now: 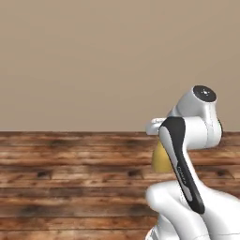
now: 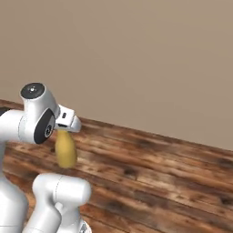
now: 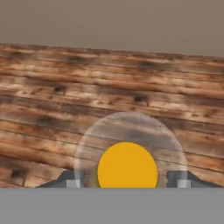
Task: There is a tray on the dining counter. Grab the cup, mug, and pitcher and place them on the tray. The pitcher may be placed next to the tray if it cannot fit the tray.
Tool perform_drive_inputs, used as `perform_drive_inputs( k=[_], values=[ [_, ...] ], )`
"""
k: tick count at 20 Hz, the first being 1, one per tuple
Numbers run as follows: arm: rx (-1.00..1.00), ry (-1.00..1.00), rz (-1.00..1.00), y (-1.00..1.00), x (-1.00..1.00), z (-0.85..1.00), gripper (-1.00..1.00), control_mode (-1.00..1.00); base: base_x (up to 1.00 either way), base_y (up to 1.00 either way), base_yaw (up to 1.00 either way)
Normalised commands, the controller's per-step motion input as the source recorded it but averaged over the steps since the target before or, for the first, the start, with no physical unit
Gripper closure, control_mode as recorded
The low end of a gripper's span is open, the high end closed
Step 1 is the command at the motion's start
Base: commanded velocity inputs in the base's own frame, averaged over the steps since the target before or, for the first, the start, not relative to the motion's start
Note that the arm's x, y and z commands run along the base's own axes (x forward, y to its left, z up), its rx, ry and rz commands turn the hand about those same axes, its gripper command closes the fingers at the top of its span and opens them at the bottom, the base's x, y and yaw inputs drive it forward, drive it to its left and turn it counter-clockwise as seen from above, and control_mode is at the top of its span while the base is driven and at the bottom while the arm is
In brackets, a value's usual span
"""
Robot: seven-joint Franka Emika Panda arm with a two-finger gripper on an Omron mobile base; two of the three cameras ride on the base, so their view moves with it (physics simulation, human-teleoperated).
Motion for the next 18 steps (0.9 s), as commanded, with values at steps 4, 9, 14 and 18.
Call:
perform_drive_inputs(
  k=[4, 9, 14, 18],
  values=[
    [0.0, 0.0, 0.0, 0.0, 0.0, 0.0, 1.0, 1.0, 1.0, -0.12, 0.52],
    [0.0, 0.0, 0.0, 0.0, 0.0, 0.0, 1.0, 1.0, 1.0, 0.0, 0.59],
    [0.0, 0.0, 0.0, 0.0, 0.0, 0.0, 1.0, 1.0, 1.0, 0.0, 0.62],
    [0.0, 0.0, 0.0, 0.0, 0.0, 0.0, 1.0, 1.0, 1.0, 0.0, 0.62]
  ],
)
